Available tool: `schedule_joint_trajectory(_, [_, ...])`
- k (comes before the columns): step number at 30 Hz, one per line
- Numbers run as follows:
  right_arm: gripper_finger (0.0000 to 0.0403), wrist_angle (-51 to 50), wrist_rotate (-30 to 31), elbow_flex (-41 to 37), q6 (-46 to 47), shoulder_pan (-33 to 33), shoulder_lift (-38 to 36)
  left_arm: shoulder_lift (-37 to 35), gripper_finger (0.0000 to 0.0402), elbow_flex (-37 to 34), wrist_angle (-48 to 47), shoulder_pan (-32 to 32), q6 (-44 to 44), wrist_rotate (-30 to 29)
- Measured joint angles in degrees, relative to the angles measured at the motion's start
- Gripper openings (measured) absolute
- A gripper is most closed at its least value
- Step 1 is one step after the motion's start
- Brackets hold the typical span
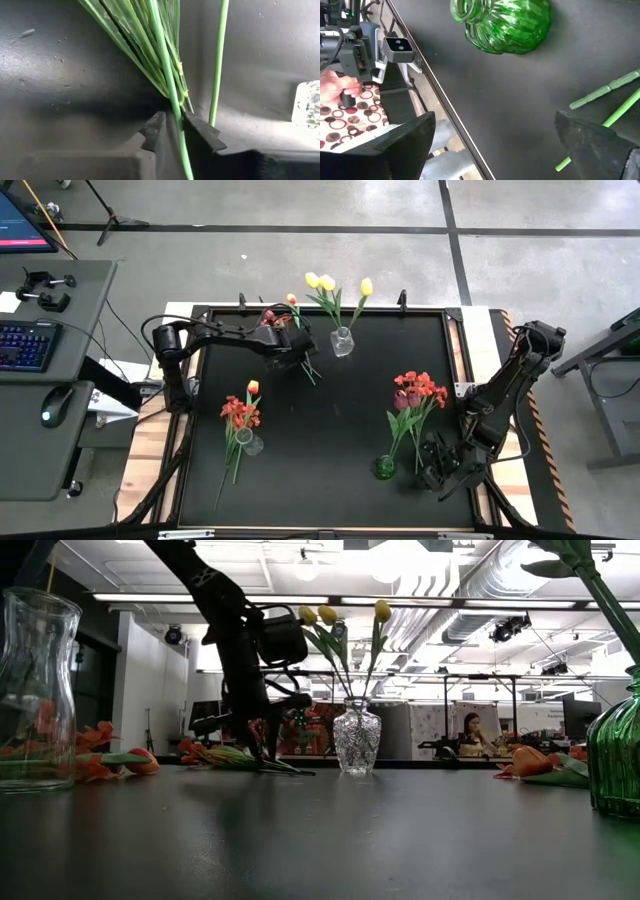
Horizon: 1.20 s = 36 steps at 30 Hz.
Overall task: Sort flowers into vase by color
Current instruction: Put the red tulip into the green vase
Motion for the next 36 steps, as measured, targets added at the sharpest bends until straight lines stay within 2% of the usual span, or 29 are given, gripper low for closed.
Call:
schedule_joint_trajectory(5, [0.0399, 0.0, 0.0, 0.0, 0.1, 0.0, 0.0, 0.0, 0.0012, 0.0, -0.9, 0.0, -2.4, -0.5])
schedule_joint_trajectory(10, [0.0399, 0.0, 0.0, 0.0, 0.1, 0.0, 0.0, 0.0, 0.0004, 0.0, -0.8, 0.0, -3.0, -0.7])
schedule_joint_trajectory(27, [0.0399, 0.0, 0.0, 0.0, 0.0, 0.0, 0.0, 0.0, 0.0107, 0.0, -1.4, 0.0, -3.0, -0.4])
schedule_joint_trajectory(32, [0.0399, 0.0, 0.0, 0.0, 0.0, 0.0, 0.0, 1.2, 0.0106, 0.2, -1.0, 0.0, -4.5, 0.7])
schedule_joint_trajectory(36, [0.0399, 0.1, -0.1, 0.0, 0.1, 0.0, 0.0, 2.1, 0.0085, 0.3, -0.5, -0.6, -4.4, 0.6])
